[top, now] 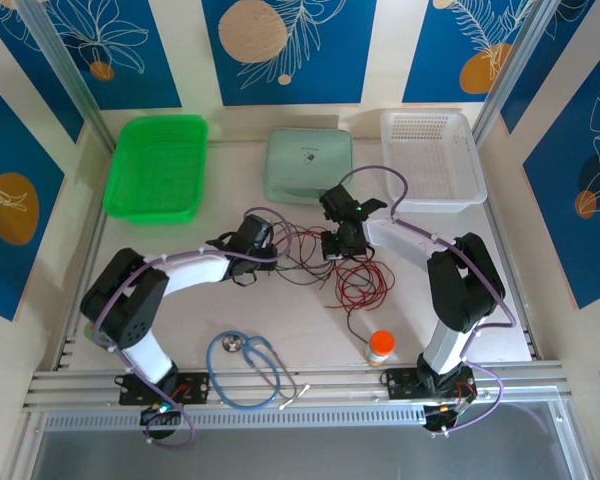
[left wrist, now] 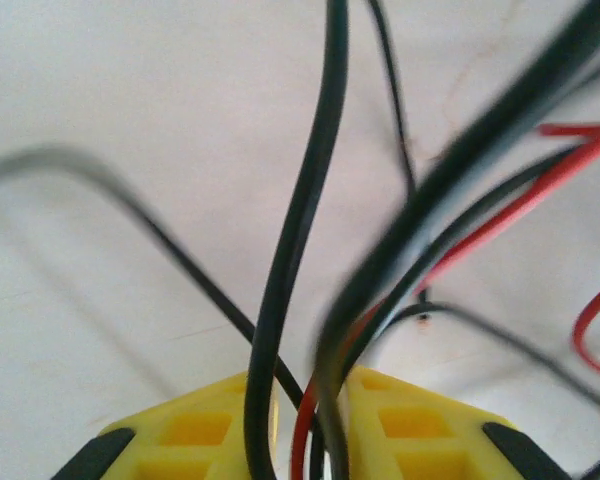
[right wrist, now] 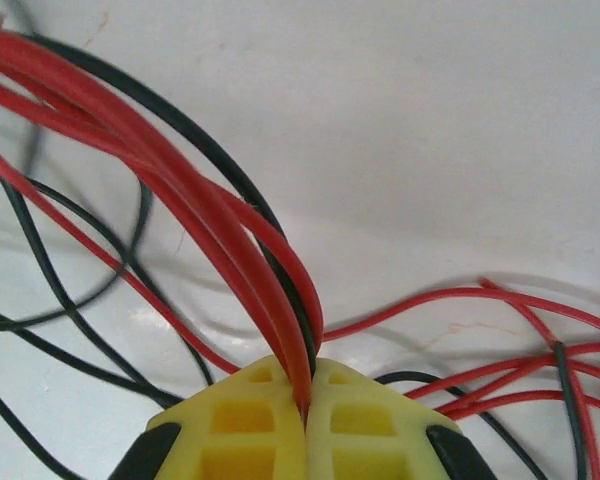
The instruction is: Untangle the cables
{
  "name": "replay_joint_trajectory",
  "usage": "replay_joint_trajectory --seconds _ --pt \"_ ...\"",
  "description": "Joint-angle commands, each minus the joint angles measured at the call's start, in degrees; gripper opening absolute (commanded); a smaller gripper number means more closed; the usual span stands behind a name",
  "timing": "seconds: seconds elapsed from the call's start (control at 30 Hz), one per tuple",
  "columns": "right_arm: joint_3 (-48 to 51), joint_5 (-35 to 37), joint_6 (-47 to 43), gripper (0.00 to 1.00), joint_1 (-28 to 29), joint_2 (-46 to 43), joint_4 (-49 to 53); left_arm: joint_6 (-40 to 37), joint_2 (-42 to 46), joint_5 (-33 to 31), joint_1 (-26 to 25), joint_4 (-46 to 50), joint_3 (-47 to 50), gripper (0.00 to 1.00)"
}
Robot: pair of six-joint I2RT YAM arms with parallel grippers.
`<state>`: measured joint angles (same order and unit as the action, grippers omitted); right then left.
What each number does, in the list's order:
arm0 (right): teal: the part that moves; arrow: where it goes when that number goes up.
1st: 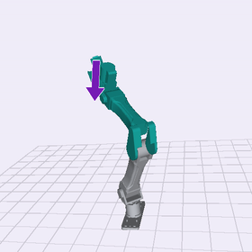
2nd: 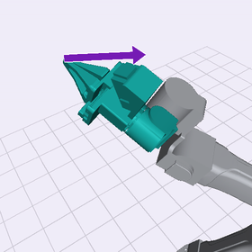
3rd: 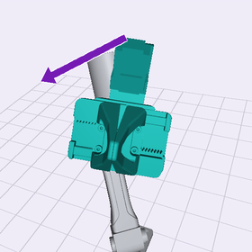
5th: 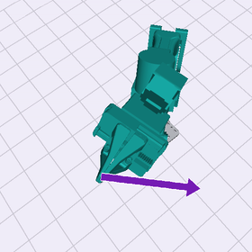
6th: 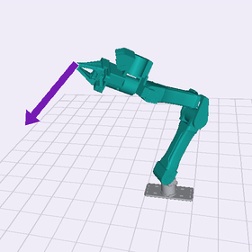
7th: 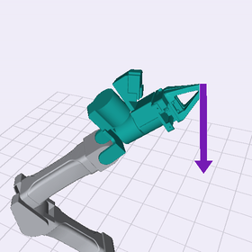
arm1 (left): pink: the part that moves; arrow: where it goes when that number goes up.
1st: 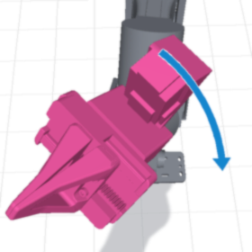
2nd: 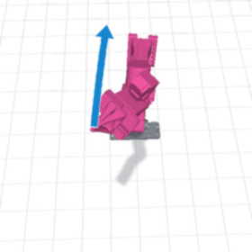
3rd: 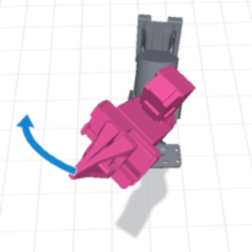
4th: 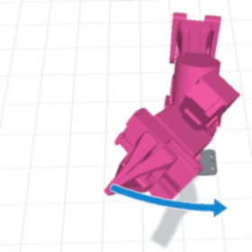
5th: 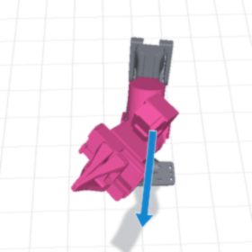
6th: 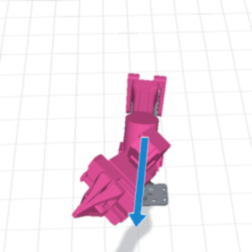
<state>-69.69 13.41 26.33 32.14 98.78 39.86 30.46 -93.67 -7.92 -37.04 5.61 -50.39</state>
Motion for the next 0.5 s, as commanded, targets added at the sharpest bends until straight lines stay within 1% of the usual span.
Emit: replay_joint_trajectory --seconds 0.0,0.1,0.17,0.33,0.37,0.4,0.47 --pt "2.13 5.12 2.86 0.00 -1.14 -1.19 4.46 -2.01 5.08 -10.90 -0.22 8.16 -0.16 0.25" --pt "3.36 7.94 4.87 0.00 -1.21 -0.92 6.13 -2.07 7.38 -13.97 -0.21 10.91 0.70 0.30" --pt "3.84 8.64 5.95 0.00 -1.21 -0.76 7.04 -2.07 8.42 -14.73 -0.22 11.75 1.57 0.33" --pt "3.44 8.11 6.50 0.00 -0.95 -2.42 8.79 -1.19 10.25 -13.62 -0.29 12.43 2.67 0.40" --pt "2.94 7.53 6.39 0.07 -0.77 -3.61 9.29 -1.10 10.92 -12.84 -0.38 12.34 2.67 0.43" --pt "2.50 6.69 6.20 0.18 -0.72 -4.95 9.76 -1.16 11.64 -12.27 -0.52 12.30 2.50 0.46" --pt "1.79 5.47 6.19 0.35 -0.78 -7.57 11.24 -1.61 13.06 -10.79 -1.08 12.43 1.55 0.53"
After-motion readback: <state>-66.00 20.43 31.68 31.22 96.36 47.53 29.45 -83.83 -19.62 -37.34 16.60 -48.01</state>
